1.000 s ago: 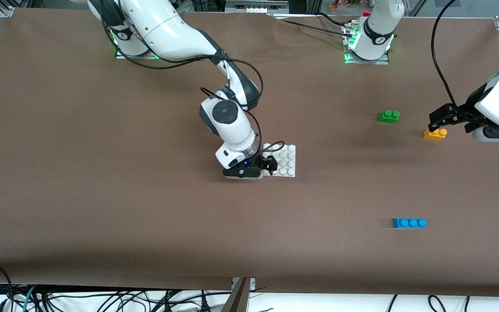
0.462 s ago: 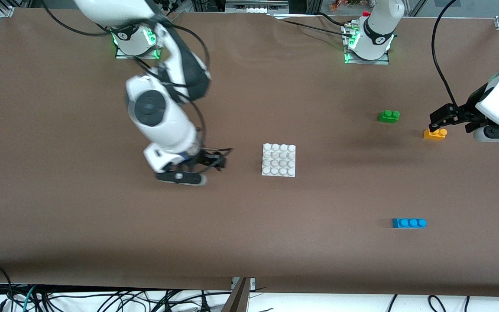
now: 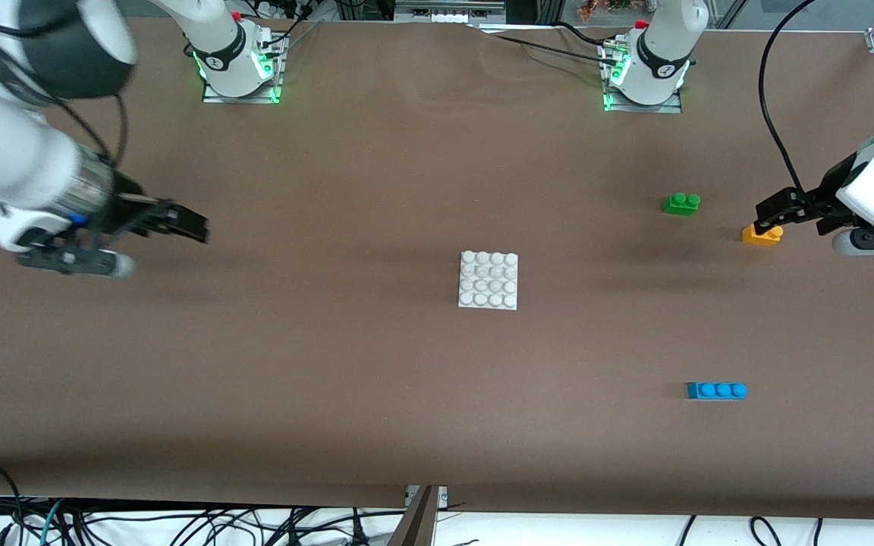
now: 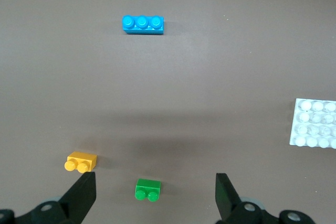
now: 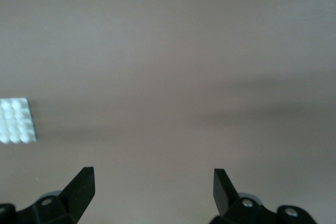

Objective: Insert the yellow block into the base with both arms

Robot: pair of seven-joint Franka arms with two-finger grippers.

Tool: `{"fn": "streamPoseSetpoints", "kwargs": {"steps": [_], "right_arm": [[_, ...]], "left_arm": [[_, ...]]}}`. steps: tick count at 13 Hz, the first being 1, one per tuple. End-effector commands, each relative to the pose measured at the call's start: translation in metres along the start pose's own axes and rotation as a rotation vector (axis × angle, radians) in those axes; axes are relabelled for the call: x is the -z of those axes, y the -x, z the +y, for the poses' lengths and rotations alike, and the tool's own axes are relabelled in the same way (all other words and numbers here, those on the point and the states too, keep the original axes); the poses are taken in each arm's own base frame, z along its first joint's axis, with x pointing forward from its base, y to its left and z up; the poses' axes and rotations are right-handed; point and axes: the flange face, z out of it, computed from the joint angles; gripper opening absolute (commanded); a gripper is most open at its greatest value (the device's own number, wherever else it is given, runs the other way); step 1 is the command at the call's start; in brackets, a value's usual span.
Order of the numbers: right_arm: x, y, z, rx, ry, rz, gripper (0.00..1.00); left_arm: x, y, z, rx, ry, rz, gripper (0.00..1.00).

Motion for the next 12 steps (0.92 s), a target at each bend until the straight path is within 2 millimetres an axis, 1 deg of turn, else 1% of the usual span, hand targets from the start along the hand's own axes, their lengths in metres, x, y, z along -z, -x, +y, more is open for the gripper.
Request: {"fn": "streamPoseSetpoints", "kwargs": {"steps": [1, 2, 3, 4, 5, 6, 7, 8, 9, 10, 11, 12], "right_arm": [[0.017, 0.041, 0.039, 0.028, 0.005, -0.028, 1.00], [0.023, 0.054, 0.047, 0.028, 0.005, -0.022, 1.00], [0.026, 0.060, 0.052, 0.026, 0.024, -0.017, 1.00], [0.026, 0.059, 0.056, 0.024, 0.037, -0.016, 1.00], [0.026, 0.055, 0.053, 0.042, 0.045, -0.013, 1.00], [0.026, 0.049, 0.053, 0.047, 0.052, -0.010, 1.00], [0.026, 0.048, 0.051, 0.070, 0.060, -0.008, 1.00], [0.026, 0.048, 0.049, 0.081, 0.080, -0.004, 1.00], [0.026, 0.048, 0.045, 0.090, 0.088, -0.003, 1.00], [0.026, 0.048, 0.045, 0.092, 0.088, -0.003, 1.00], [0.026, 0.049, 0.045, 0.092, 0.089, -0.005, 1.00], [0.025, 0.048, 0.044, 0.090, 0.090, -0.004, 1.00]], "left_arm": [[0.002, -0.006, -0.026, 0.015, 0.005, -0.006, 1.00], [-0.006, -0.009, -0.044, 0.014, 0.006, -0.019, 1.00], [-0.013, -0.011, -0.057, -0.012, 0.008, -0.028, 1.00], [-0.020, -0.013, -0.072, -0.038, 0.009, -0.035, 1.00], [-0.026, -0.014, -0.089, -0.057, 0.012, -0.039, 1.00], [-0.034, -0.013, -0.099, -0.089, 0.015, -0.053, 1.00], [-0.040, -0.012, -0.112, -0.105, 0.012, -0.060, 1.00], [-0.052, -0.013, -0.132, -0.111, 0.015, -0.072, 1.00], [-0.057, -0.011, -0.151, -0.132, 0.018, -0.073, 1.00], [-0.072, -0.008, -0.162, -0.162, 0.013, -0.079, 1.00], [-0.091, -0.003, -0.169, -0.188, -0.028, -0.083, 1.00], [-0.112, 0.007, -0.181, -0.192, -0.034, -0.098, 1.00]]}}
